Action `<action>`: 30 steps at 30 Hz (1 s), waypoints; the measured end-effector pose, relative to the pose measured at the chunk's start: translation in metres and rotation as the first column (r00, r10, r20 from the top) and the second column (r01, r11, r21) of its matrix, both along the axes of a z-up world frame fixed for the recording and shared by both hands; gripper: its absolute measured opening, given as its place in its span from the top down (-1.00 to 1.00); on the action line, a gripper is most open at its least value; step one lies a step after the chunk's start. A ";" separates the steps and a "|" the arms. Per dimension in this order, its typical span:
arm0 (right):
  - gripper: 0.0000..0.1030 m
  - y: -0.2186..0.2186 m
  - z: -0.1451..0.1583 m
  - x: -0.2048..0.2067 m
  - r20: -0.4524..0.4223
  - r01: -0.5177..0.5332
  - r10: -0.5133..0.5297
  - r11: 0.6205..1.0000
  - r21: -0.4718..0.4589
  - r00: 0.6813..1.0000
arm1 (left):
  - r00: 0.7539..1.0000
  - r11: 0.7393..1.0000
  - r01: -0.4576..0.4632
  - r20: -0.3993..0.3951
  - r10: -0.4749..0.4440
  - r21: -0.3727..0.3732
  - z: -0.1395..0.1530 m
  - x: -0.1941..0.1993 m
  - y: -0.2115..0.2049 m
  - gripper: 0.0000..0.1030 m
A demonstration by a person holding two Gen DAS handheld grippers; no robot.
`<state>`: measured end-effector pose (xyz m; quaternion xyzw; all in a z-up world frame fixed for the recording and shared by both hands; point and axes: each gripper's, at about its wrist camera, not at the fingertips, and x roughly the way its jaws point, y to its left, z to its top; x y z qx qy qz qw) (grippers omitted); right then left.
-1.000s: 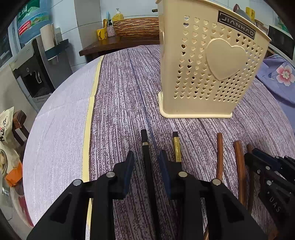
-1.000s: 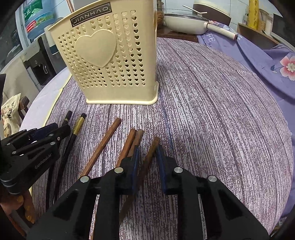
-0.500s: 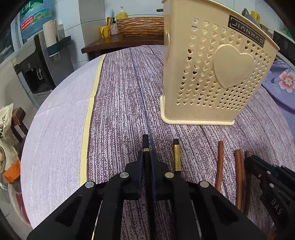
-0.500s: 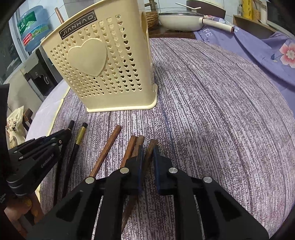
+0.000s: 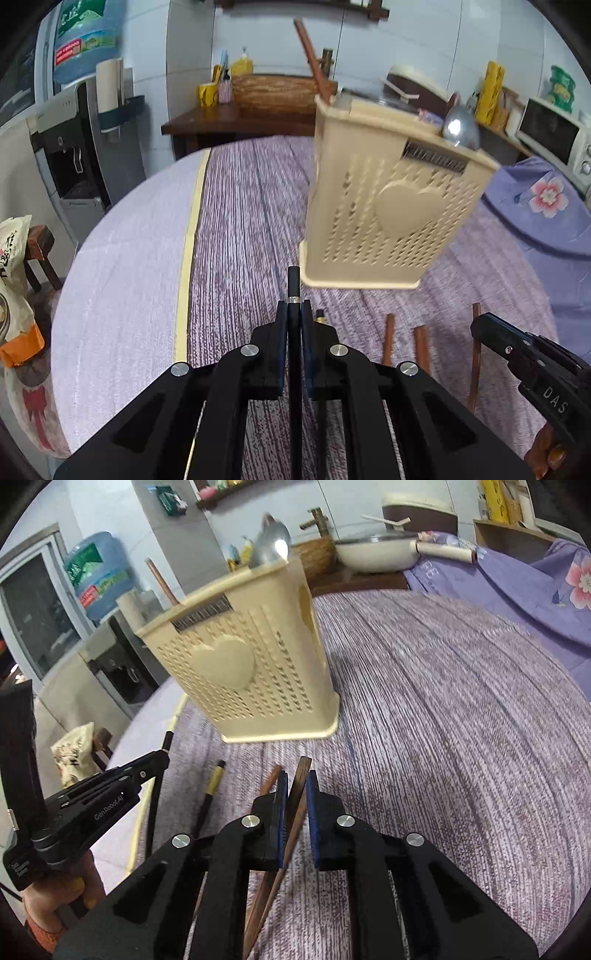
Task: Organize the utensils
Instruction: 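Grasp the black chopsticks with the left tool while the right tool grasps brown chopsticks, then lift both held chopsticks over the cream holder, drop them in, open both tools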
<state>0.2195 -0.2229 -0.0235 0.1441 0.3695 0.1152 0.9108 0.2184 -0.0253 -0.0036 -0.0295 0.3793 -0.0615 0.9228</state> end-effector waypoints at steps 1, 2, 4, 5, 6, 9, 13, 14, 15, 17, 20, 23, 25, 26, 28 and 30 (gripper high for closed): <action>0.80 -0.001 0.008 -0.004 0.022 -0.008 0.008 1.000 0.010 1.000 | 1.000 1.000 0.002 0.019 -0.002 -0.011 0.007 -0.004 0.000 0.86; 0.80 -0.003 0.014 -0.007 0.038 -0.016 0.015 1.000 0.016 0.999 | 0.999 1.000 0.005 0.037 -0.005 -0.019 0.013 -0.009 0.000 0.86; 0.80 -0.004 0.032 -0.016 0.092 -0.042 0.039 0.999 0.025 0.995 | 0.997 0.999 0.018 0.082 -0.015 -0.036 0.029 -0.022 0.000 0.86; 0.81 -0.006 0.039 -0.021 0.111 -0.051 0.048 0.998 0.028 0.993 | 0.995 0.999 0.025 0.101 -0.021 -0.040 0.036 -0.026 0.000 0.86; 0.82 -0.007 0.047 -0.026 0.132 -0.064 0.059 0.997 0.034 0.990 | 0.992 0.999 0.032 0.120 -0.026 -0.042 0.043 -0.031 -0.001 0.86; 0.84 -0.009 0.066 -0.040 0.175 -0.099 0.087 0.993 0.062 0.981 | 0.984 0.998 0.049 0.172 -0.040 -0.048 0.061 -0.048 -0.004 0.86; 0.85 -0.010 0.093 -0.062 0.247 -0.136 0.122 0.990 0.041 0.961 | 0.973 0.996 0.073 0.223 -0.062 -0.042 0.079 -0.062 -0.006 0.86; 0.85 -0.010 0.097 -0.066 0.260 -0.143 0.129 0.989 0.034 0.957 | 0.971 0.996 0.079 0.229 -0.067 -0.043 0.082 -0.064 -0.006 0.86; 0.85 -0.011 0.100 -0.069 0.268 -0.148 0.134 0.989 0.031 0.954 | 0.970 0.996 0.083 0.234 -0.070 -0.046 0.085 -0.065 -0.006 0.86; 0.85 -0.014 0.108 -0.076 0.285 -0.162 0.147 0.986 0.028 0.947 | 0.966 0.994 0.092 0.247 -0.076 -0.052 0.090 -0.071 -0.006 0.86; 0.85 -0.017 0.119 -0.084 0.306 -0.183 0.163 0.982 0.037 0.938 | 0.958 0.993 0.104 0.275 -0.087 -0.048 0.100 -0.079 -0.007 0.86; 0.85 -0.016 0.128 -0.088 0.324 -0.187 0.170 0.982 0.022 0.931 | 0.949 0.993 0.114 0.300 -0.097 -0.042 0.109 -0.085 -0.008 0.86; 0.85 -0.016 0.132 -0.089 0.333 -0.187 0.171 0.982 0.017 0.927 | 0.946 0.993 0.116 0.308 -0.098 -0.039 0.113 -0.087 -0.009 0.86; 0.85 -0.016 0.133 -0.089 0.336 -0.190 0.173 0.982 0.016 0.926 | 0.945 0.993 0.116 0.312 -0.099 -0.036 0.114 -0.087 -0.010 0.86; 0.85 -0.014 0.136 -0.091 0.343 -0.191 0.176 0.982 0.009 0.923 | 0.943 0.993 0.116 0.318 -0.100 -0.034 0.117 -0.086 -0.011 0.86; 0.85 -0.013 0.138 -0.089 0.349 -0.191 0.179 0.982 0.001 0.920 | 0.940 0.993 0.117 0.325 -0.101 -0.030 0.120 -0.084 -0.012 0.86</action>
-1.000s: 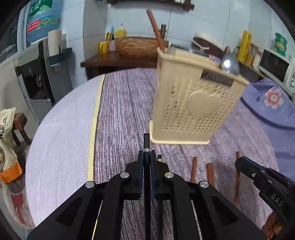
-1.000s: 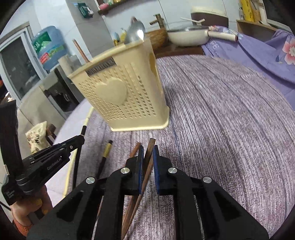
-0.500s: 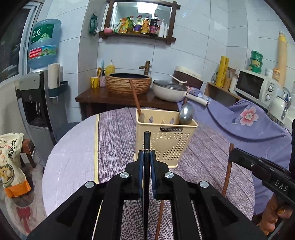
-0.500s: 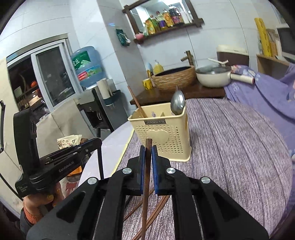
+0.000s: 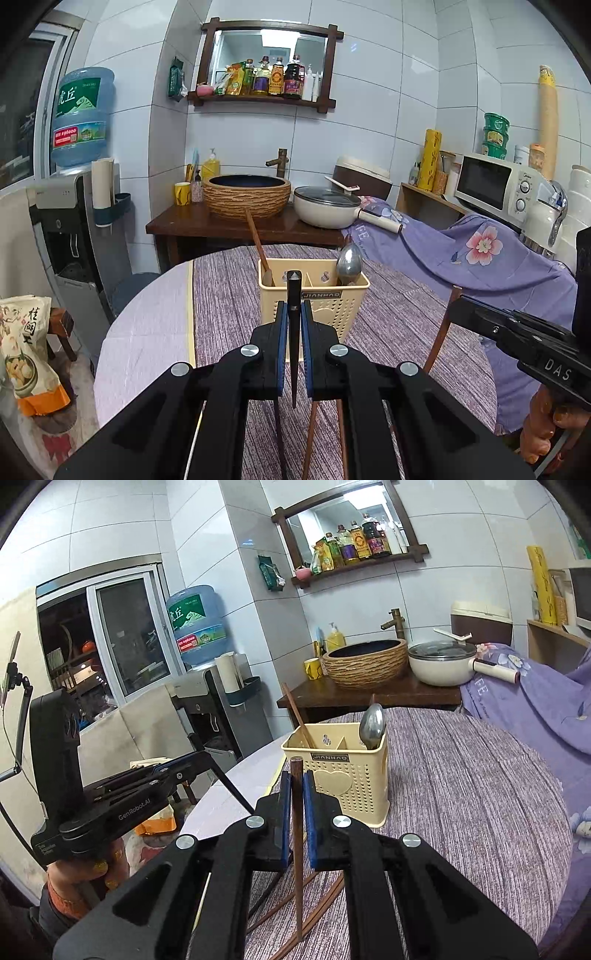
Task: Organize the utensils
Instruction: 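Lift both held chopsticks over the cream holder, drop them in, open both tools, then move both open tools back down to the chopsticks on the table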
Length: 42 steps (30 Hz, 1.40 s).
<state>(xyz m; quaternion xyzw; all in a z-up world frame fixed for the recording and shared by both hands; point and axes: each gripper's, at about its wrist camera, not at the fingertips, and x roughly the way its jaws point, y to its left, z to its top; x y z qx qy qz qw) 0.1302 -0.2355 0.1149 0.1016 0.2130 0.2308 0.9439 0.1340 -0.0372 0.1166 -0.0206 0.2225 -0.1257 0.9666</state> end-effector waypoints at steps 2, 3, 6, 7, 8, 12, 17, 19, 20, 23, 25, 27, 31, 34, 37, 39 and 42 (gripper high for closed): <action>0.85 0.001 0.005 0.002 0.011 0.002 -0.002 1.000 -0.009 1.000 | 1.000 1.000 0.002 0.006 -0.002 0.004 0.003 0.002 -0.002 0.86; 0.85 0.001 0.007 0.002 0.016 0.002 -0.002 1.000 -0.013 1.000 | 1.000 1.000 0.004 0.008 -0.004 0.005 0.005 0.003 -0.002 0.86; 0.85 0.004 0.017 0.004 0.037 0.005 -0.003 0.999 -0.035 0.999 | 1.000 1.000 0.012 0.014 -0.012 0.005 0.011 0.006 -0.004 0.86; 0.85 0.004 0.021 0.005 0.047 0.006 -0.004 0.999 -0.045 0.999 | 1.000 1.000 0.015 0.016 -0.015 0.004 0.014 0.008 -0.004 0.86; 0.85 0.004 0.025 0.006 0.056 0.008 -0.005 0.999 -0.050 0.998 | 1.000 1.000 0.018 0.019 -0.018 0.002 0.018 0.009 -0.004 0.86; 0.85 0.006 0.048 0.016 0.093 0.019 -0.013 0.997 -0.069 0.996 | 0.999 1.000 0.026 0.034 -0.026 -0.010 0.039 0.019 -0.006 0.86; 0.85 0.009 0.088 0.036 0.134 0.034 -0.024 0.997 -0.072 0.991 | 0.998 1.000 0.015 0.057 -0.013 -0.025 0.077 0.039 -0.006 0.86; 0.85 0.009 0.105 0.042 0.157 0.045 -0.034 0.997 -0.068 0.987 | 0.997 0.999 0.009 0.073 -0.006 -0.041 0.095 0.046 -0.006 0.86; 0.85 0.009 0.117 0.047 0.172 0.054 -0.043 0.997 -0.063 0.984 | 0.997 0.999 0.004 0.083 0.000 -0.050 0.106 0.051 -0.006 0.86; 0.85 0.010 0.145 0.060 0.216 0.093 -0.079 0.994 -0.058 0.973 | 0.991 0.998 -0.032 0.131 0.039 -0.054 0.132 0.064 -0.009 0.86; 0.85 0.011 0.159 0.069 0.242 0.123 -0.107 0.991 -0.050 0.964 | 0.986 0.996 -0.063 0.149 0.071 -0.057 0.142 0.077 -0.012 0.86; 0.85 0.012 0.168 0.081 0.265 0.160 -0.144 0.986 -0.042 0.953 | 0.984 0.995 -0.087 0.149 0.094 -0.053 0.142 0.089 -0.017 0.86; 0.85 0.014 0.161 0.102 0.261 0.199 -0.182 0.979 -0.038 0.948 | 0.985 0.993 -0.108 0.131 0.115 -0.056 0.125 0.107 -0.023 0.86; 0.85 0.015 0.138 0.118 0.234 0.216 -0.201 0.975 -0.041 0.951 | 0.986 0.993 -0.111 0.117 0.116 -0.050 0.105 0.116 -0.026 0.86; 0.85 0.018 0.109 0.133 0.186 0.222 -0.208 0.973 -0.058 0.960 | 0.991 0.994 -0.100 0.086 0.103 -0.036 0.080 0.121 -0.028 0.86; 0.85 0.020 0.093 0.137 0.164 0.224 -0.211 0.972 -0.067 0.964 | 0.992 0.995 -0.098 0.070 0.100 -0.028 0.067 0.123 -0.028 0.86; 0.85 0.023 0.071 0.143 0.129 0.221 -0.209 0.971 -0.088 0.969 | 0.994 0.995 -0.101 0.027 0.102 -0.016 0.046 0.128 -0.027 0.86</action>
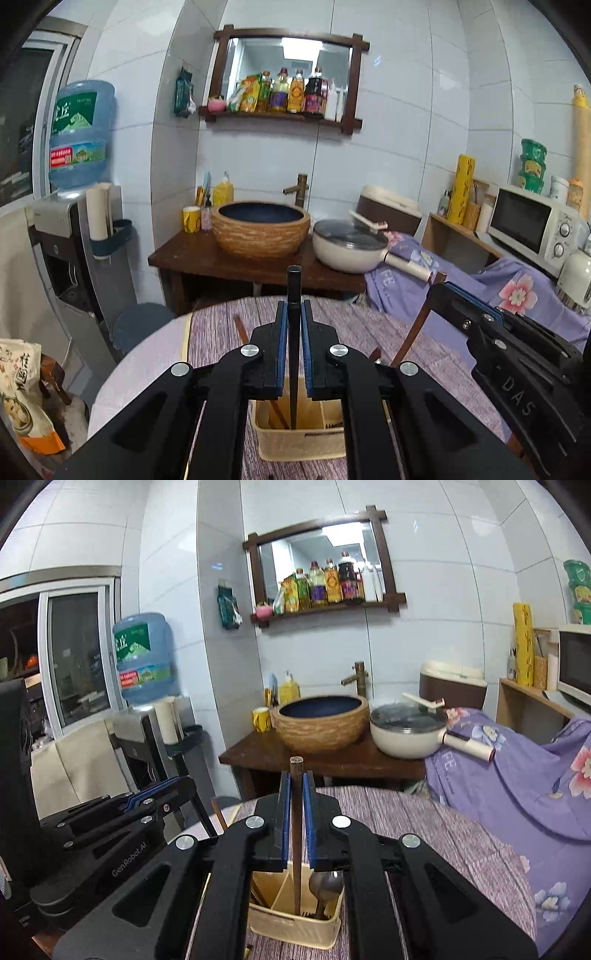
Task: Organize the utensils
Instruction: 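Move both open tools back down to the chopsticks on the table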
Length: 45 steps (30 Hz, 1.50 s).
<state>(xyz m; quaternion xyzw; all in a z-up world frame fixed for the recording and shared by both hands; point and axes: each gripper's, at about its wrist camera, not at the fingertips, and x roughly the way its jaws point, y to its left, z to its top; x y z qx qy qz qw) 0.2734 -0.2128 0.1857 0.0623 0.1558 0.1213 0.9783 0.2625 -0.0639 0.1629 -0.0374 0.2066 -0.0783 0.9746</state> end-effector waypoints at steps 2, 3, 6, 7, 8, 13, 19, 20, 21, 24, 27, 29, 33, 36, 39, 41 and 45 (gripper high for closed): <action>0.85 0.001 -0.013 0.004 -0.024 -0.001 0.001 1.000 0.001 1.000 | 1.000 1.000 -0.003 -0.028 0.003 0.005 -0.013 0.004 0.001 0.86; 0.85 0.002 -0.017 0.004 -0.030 -0.001 0.001 1.000 -0.002 1.000 | 0.999 1.000 -0.003 -0.041 0.004 0.005 -0.020 0.005 0.002 0.86; 0.85 0.003 -0.028 0.007 -0.048 -0.003 0.002 1.000 -0.008 0.999 | 0.997 1.000 0.003 -0.075 -0.002 0.011 -0.034 0.009 0.003 0.86; 0.85 0.003 -0.031 0.007 -0.051 -0.003 0.003 1.000 -0.016 0.999 | 0.996 1.000 0.005 -0.086 -0.004 0.012 -0.039 0.010 0.004 0.86; 0.85 0.003 -0.034 0.007 -0.047 0.000 -0.001 1.000 -0.021 0.999 | 0.996 1.000 0.006 -0.093 -0.005 0.013 -0.042 0.010 0.005 0.86; 0.81 -0.002 -0.042 0.007 -0.053 0.014 -0.015 1.000 -0.016 0.998 | 0.995 1.000 0.001 -0.101 -0.001 0.006 -0.049 0.008 0.010 0.63; 0.18 -0.015 -0.037 -0.012 0.015 0.048 -0.048 0.999 -0.009 0.999 | 0.999 0.999 -0.034 0.002 0.034 -0.015 -0.034 -0.021 0.027 -0.34; 0.18 -0.020 -0.036 -0.016 0.016 0.047 -0.047 0.999 0.001 0.999 | 0.999 0.999 -0.038 0.020 0.038 -0.014 -0.033 -0.029 0.030 -0.44; 0.18 -0.024 -0.035 -0.020 0.012 0.046 -0.046 0.999 0.010 0.999 | 0.999 0.999 -0.043 0.032 0.044 -0.010 -0.032 -0.035 0.033 -0.48; 0.14 -0.033 -0.041 -0.033 -0.017 0.055 -0.055 0.998 0.016 0.998 | 0.997 0.998 -0.066 0.047 0.066 0.014 -0.036 -0.057 0.041 -0.69; 0.04 -0.036 -0.057 -0.049 -0.071 0.046 -0.046 0.999 -0.006 0.996 | 0.998 0.997 -0.066 0.013 0.066 0.031 -0.049 -0.072 0.049 -0.78; -0.01 -0.035 -0.074 -0.056 -0.121 0.025 -0.025 1.000 -0.007 0.992 | 0.997 0.997 -0.065 -0.030 0.066 0.050 -0.064 -0.078 0.052 -0.78; -0.01 -0.023 -0.120 -0.070 -0.252 -0.028 0.019 0.999 -0.033 0.968 | 0.986 0.993 -0.042 -0.153 0.060 0.114 -0.107 -0.081 0.052 -0.78; -0.01 -0.010 -0.158 -0.081 -0.321 -0.030 0.000 0.996 -0.088 0.947 | 0.971 0.990 -0.019 -0.235 0.052 0.139 -0.140 -0.083 0.052 -0.73; -0.01 -0.002 -0.192 -0.087 -0.400 -0.042 0.007 0.996 -0.077 0.916 | 0.952 0.990 0.008 -0.303 0.035 0.141 -0.166 -0.084 0.049 -0.58; -0.01 0.002 -0.210 -0.087 -0.443 -0.041 0.005 0.996 -0.073 0.897 | 0.943 0.988 0.021 -0.331 0.031 0.151 -0.179 -0.083 0.047 -0.52; -0.01 0.011 -0.237 -0.092 -0.489 -0.034 -0.020 0.994 -0.100 0.872 | 0.926 0.985 0.048 -0.376 0.017 0.163 -0.200 -0.084 0.041 -0.40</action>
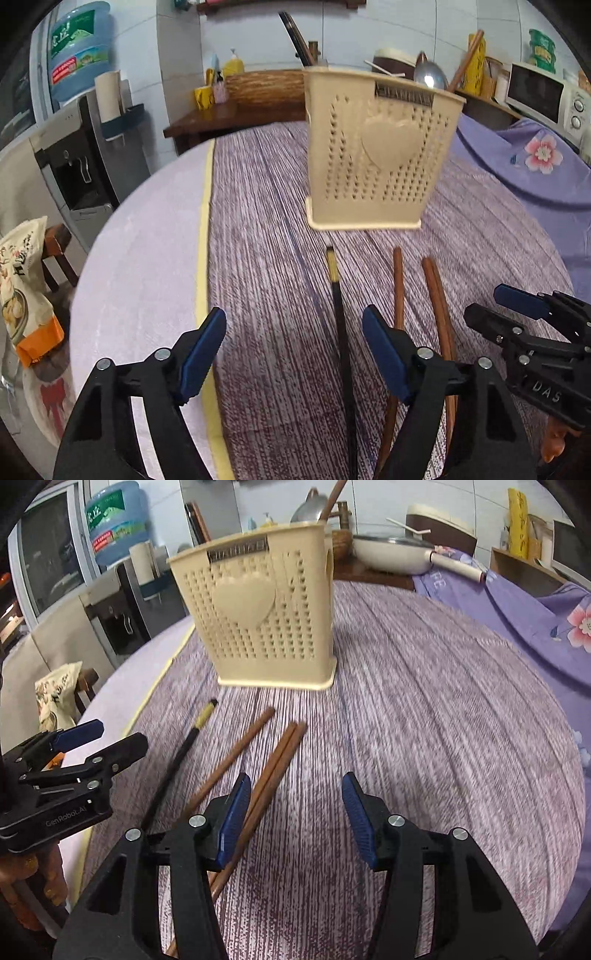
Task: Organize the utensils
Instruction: 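Move both open tools back down to the chopsticks on the table, then grasp a gold-tipped black chopstick with the left tool while the right tool grasps a brown chopstick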
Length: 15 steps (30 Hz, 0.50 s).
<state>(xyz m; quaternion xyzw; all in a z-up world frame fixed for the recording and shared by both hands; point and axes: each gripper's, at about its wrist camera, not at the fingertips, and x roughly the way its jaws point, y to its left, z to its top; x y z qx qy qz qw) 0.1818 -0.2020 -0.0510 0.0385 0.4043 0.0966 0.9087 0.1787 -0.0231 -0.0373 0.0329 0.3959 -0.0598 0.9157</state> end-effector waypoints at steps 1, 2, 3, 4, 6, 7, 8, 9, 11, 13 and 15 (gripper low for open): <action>-0.01 0.001 -0.005 0.000 -0.013 0.003 -0.003 1.000 0.004 1.000 | 1.000 1.000 0.002 -0.009 -0.002 -0.001 -0.003 0.000 -0.001 -0.36; 0.00 0.002 -0.007 -0.001 -0.019 0.005 -0.005 1.000 0.004 1.000 | 1.000 1.000 0.002 -0.015 -0.002 -0.001 -0.006 0.000 -0.003 -0.34; 0.00 0.004 -0.009 0.000 -0.024 0.005 -0.005 1.000 0.001 1.000 | 1.000 1.000 0.003 -0.018 -0.003 0.001 -0.008 0.000 -0.004 -0.34; 0.04 0.007 -0.011 0.001 -0.029 0.005 -0.005 1.000 -0.008 1.000 | 1.000 1.000 0.004 -0.021 -0.004 0.002 -0.010 0.001 -0.005 -0.33; 0.14 0.011 -0.014 0.003 -0.040 0.008 -0.009 1.000 -0.026 0.999 | 1.000 1.000 0.004 -0.026 -0.004 0.005 -0.012 0.002 -0.008 -0.29; 0.17 0.012 -0.015 0.004 -0.047 0.011 -0.013 0.999 -0.032 0.999 | 1.000 1.000 0.005 -0.029 -0.005 0.005 -0.013 0.003 -0.009 -0.26; 0.18 0.012 -0.015 0.005 -0.051 0.013 -0.015 0.999 -0.034 0.999 | 0.999 1.000 0.006 -0.034 -0.006 0.005 -0.014 0.004 -0.010 -0.22; 0.20 0.012 -0.015 0.006 -0.058 0.016 -0.018 0.999 -0.033 0.998 | 0.999 1.000 0.008 -0.039 -0.008 0.008 -0.016 0.005 -0.012 -0.22; 0.22 0.012 -0.015 0.008 -0.060 0.019 -0.020 0.999 -0.026 0.998 | 0.999 1.000 0.010 -0.047 -0.009 0.016 -0.019 0.008 -0.014 -0.19; 0.26 0.013 -0.015 0.010 -0.062 0.019 -0.021 0.999 -0.029 0.998 | 0.998 1.000 0.009 -0.057 -0.008 0.017 -0.022 0.011 -0.016 -0.16; 0.32 0.015 -0.014 0.013 -0.065 0.020 -0.022 0.999 -0.036 0.998 | 0.998 1.000 0.006 -0.067 -0.005 0.015 -0.025 0.013 -0.017 -0.12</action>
